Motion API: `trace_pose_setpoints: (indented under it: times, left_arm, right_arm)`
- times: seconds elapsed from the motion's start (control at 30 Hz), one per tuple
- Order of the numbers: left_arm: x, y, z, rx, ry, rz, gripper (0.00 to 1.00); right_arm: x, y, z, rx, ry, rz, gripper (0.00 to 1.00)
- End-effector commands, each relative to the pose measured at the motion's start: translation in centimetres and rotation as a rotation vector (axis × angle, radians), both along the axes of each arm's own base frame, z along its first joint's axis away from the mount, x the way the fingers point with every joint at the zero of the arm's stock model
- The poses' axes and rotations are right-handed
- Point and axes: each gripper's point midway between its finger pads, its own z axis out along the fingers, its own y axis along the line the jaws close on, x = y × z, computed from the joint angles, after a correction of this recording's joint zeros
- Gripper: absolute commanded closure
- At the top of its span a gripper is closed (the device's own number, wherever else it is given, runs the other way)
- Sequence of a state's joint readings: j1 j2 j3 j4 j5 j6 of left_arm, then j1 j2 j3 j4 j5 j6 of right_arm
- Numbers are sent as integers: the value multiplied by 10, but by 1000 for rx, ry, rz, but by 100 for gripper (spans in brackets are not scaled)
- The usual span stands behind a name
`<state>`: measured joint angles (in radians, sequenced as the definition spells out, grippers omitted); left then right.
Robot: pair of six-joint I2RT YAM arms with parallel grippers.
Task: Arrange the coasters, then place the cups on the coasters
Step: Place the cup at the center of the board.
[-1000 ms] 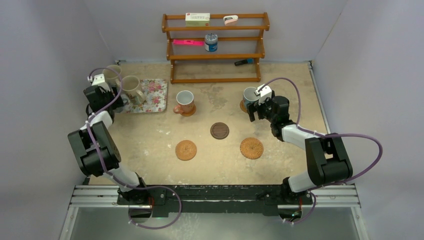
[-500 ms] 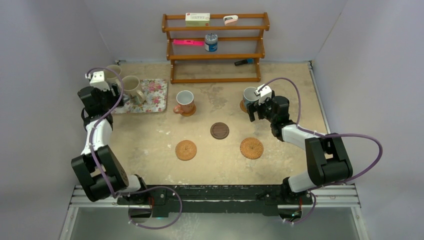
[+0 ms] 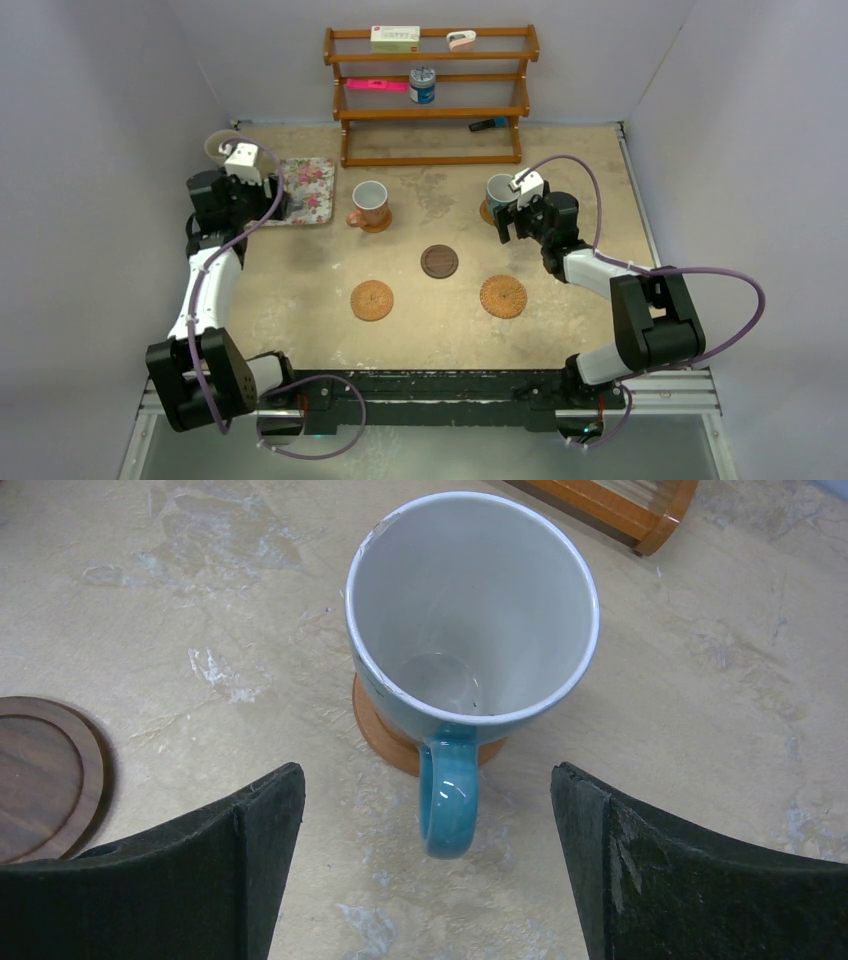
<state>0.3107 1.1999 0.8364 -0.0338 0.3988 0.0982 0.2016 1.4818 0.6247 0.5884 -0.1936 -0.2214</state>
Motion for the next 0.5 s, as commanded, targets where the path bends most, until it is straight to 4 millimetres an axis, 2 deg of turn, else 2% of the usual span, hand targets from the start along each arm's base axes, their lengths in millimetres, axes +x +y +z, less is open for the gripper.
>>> trace_pose_setpoints:
  times: [0.0,0.07,0.2,0.47]
  left_arm:
    - [17,-27,61,48,-151,-75,64]
    - [20,-39,59,32,-124,-92,64]
    - [34,-65,68,27,-130,-139,64]
    - [66,-143,88,41,-164,-281,64]
  right_arm:
    - [13,0,26,8,-75,-9,6]
    - [14,0,26,8,-76,-9,6]
    - [14,0,26,7,-75,-11,6]
    - [14,0,26,5,-76,-12,6]
